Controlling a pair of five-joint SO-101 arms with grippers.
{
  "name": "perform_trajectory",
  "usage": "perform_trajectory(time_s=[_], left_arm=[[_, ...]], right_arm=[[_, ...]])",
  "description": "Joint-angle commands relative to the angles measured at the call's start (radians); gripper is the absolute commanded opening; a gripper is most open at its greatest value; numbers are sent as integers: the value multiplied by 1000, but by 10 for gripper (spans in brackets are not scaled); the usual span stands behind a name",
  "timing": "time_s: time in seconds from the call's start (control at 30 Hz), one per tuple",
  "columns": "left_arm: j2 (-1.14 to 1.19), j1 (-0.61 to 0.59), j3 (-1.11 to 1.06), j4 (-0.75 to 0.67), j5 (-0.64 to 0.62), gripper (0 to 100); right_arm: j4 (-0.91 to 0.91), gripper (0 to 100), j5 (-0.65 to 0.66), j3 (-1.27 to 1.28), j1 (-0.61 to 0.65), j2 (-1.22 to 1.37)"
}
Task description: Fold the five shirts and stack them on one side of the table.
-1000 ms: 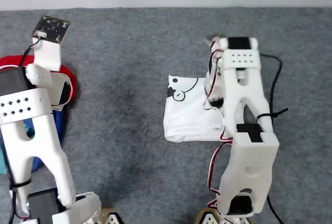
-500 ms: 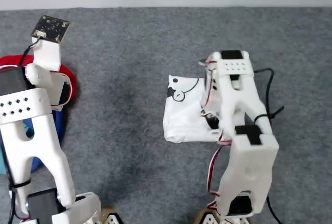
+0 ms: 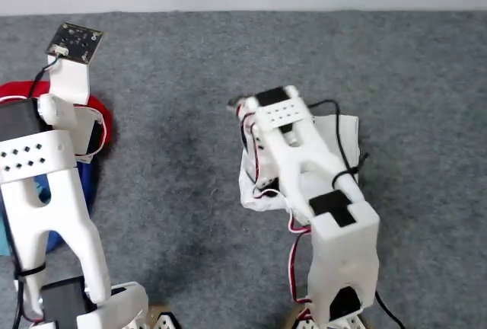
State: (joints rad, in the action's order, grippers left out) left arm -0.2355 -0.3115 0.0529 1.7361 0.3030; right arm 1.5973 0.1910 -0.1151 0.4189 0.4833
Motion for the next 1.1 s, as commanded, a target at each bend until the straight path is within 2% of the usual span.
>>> perform_trajectory(time_s=[0.0, 0.3, 0.5, 0.63, 0.83, 0.97, 1.07], left_arm=[[-48, -9, 8, 18, 3, 15], [-48, -9, 10, 18, 3, 15], [-48, -9, 10, 18, 3, 15], [-48, -9, 10, 18, 3, 15], [-48, -9, 10, 18, 3, 15], [-48, -9, 10, 18, 3, 15], [-54, -14, 15, 18, 3, 15]], right_arm=[[-54, 9, 0, 23, 33, 28], [19, 9, 14, -155, 27, -113], [-97, 9, 75, -224, -21, -133], [-147, 9, 69, -224, -28, -74], [-148, 9, 69, -224, 51, 79], [-68, 9, 64, -256, 62, 65], [21, 9, 9, -275, 27, 4]])
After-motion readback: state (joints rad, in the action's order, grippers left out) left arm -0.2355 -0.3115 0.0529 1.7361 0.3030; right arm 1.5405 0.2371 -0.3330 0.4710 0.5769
